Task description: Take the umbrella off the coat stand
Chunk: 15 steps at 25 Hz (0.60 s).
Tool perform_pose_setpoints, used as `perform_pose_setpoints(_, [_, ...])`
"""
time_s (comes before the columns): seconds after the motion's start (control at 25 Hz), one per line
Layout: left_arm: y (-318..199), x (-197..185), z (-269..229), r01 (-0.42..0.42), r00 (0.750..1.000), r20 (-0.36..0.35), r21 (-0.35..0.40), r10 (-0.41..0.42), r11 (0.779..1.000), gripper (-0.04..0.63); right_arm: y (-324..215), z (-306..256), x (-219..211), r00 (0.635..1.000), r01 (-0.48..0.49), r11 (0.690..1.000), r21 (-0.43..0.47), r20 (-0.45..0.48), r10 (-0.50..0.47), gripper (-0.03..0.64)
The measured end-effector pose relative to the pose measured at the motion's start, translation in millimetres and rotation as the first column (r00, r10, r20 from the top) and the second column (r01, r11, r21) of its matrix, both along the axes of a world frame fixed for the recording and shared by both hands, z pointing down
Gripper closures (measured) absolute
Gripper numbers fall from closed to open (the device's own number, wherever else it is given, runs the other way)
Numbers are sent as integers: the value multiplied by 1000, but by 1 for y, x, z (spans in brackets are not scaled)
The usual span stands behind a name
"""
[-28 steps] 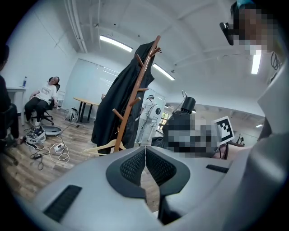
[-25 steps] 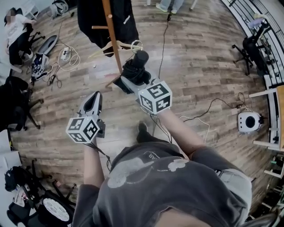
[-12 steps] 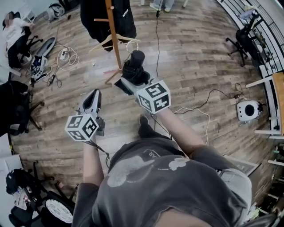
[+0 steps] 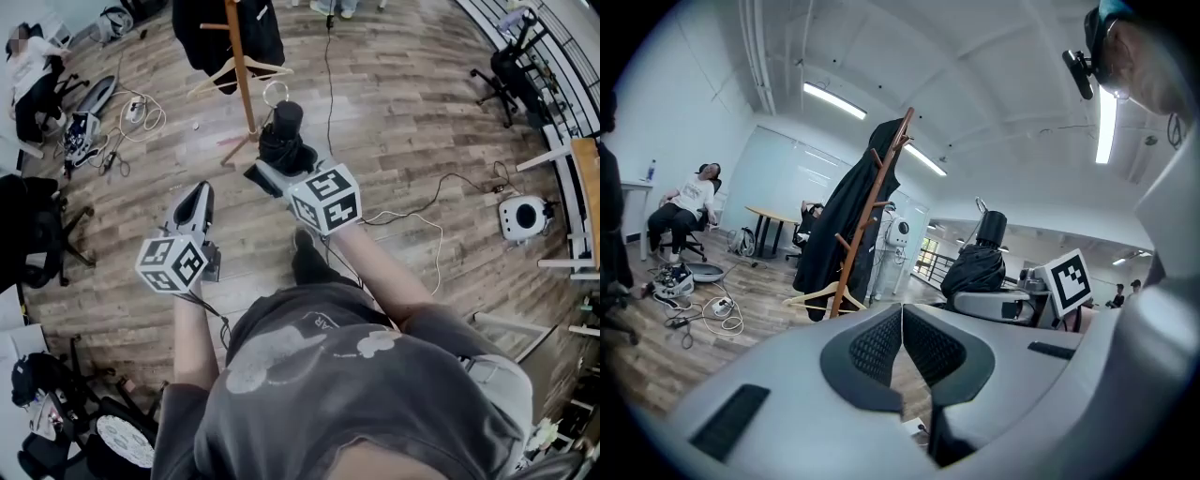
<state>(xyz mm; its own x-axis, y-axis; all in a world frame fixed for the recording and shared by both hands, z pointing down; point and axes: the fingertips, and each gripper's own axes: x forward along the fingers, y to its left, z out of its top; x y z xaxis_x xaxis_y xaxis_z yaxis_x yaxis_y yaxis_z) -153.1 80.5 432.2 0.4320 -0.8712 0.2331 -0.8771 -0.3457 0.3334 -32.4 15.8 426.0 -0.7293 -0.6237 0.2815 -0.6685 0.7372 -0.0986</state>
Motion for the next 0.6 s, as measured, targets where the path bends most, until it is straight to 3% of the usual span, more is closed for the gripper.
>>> perform_pose_setpoints(0.6, [69, 13, -2, -29, 1000, -10, 22, 29, 999, 583, 75, 0, 14, 999, -27, 998, 52, -30, 28, 345])
